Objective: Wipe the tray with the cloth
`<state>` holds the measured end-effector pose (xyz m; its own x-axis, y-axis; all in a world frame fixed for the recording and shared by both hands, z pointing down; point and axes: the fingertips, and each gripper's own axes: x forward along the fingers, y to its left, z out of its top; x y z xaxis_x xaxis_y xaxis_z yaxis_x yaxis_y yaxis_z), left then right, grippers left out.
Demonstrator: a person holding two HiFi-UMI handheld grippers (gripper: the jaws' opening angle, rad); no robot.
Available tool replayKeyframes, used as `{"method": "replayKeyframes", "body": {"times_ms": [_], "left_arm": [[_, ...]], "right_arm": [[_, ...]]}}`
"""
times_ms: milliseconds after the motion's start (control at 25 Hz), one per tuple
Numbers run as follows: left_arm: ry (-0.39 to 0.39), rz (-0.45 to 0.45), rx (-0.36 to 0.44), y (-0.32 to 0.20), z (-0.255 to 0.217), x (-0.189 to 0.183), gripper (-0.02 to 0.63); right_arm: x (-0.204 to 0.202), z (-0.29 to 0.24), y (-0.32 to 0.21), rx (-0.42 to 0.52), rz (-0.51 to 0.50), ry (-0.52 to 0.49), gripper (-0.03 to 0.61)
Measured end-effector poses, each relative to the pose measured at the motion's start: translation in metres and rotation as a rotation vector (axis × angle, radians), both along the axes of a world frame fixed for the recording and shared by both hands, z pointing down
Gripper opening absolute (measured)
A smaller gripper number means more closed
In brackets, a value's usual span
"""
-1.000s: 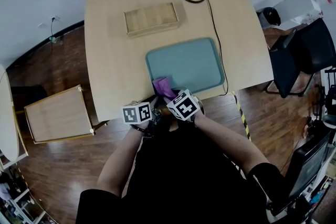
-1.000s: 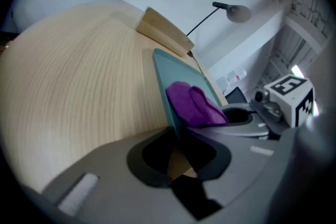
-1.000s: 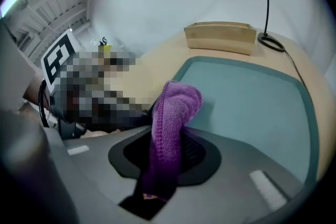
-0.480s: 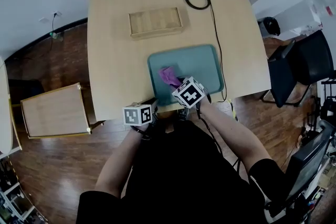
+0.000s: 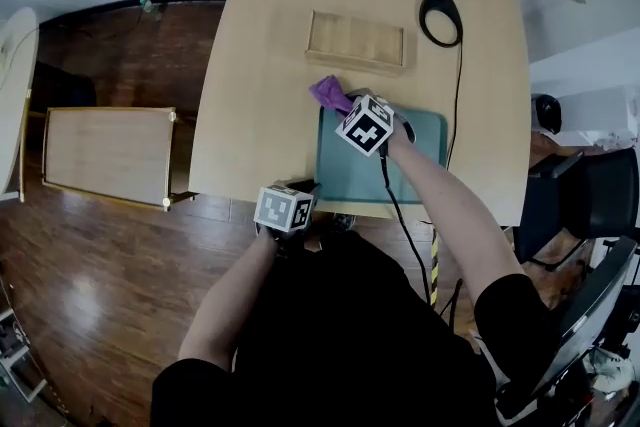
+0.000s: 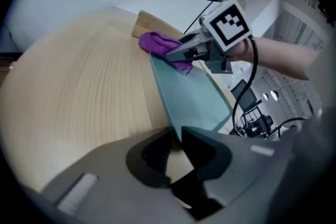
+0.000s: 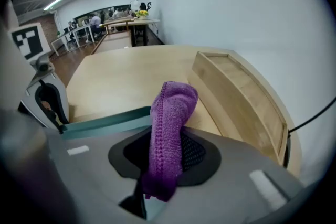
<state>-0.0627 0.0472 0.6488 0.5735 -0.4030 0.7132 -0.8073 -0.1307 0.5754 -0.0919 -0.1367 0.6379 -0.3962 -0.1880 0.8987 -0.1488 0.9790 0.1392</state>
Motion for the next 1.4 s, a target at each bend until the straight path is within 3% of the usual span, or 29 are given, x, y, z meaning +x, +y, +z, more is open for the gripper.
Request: {"method": "replayKeyframes", "body": {"times_ms": [120,320,640,840,1040,1400], "left_arm": [[-0.048,-0.03,0.007,-0.004,-0.005,-0.008,0.087],[-0.03,-0.089,-0.015,0.0,0.0,-0.012,0.084],[-0.04,-0.127,-0.022,-0.001,0.006,-0.012,0.083],[-0.075,-0.138,-0.032,0.003,0.008,-0.011,0.083],[-0.123,-0.079,-0.006,0.001,0.008,-0.008,0.081],[-0.094,-0.096,-0.012,0.001,0.003,-0.011,0.083]], "right_arm": [[-0.005,0.005,0.005,0.025,-0.046,0.007,0.104],[0.005,0.01,0.064,-0.081,-0.172,-0.052,0.104],[0.046,0.013,0.175,-0.34,-0.149,-0.111,0.104],[0.061,0.017,0.193,-0.404,-0.04,-0.17,0.1],[0.064,0.025,0.181,-0.385,0.014,-0.189,0.101],[0.065,0.025,0.145,-0.31,-0.039,-0.126,0.101]]}}
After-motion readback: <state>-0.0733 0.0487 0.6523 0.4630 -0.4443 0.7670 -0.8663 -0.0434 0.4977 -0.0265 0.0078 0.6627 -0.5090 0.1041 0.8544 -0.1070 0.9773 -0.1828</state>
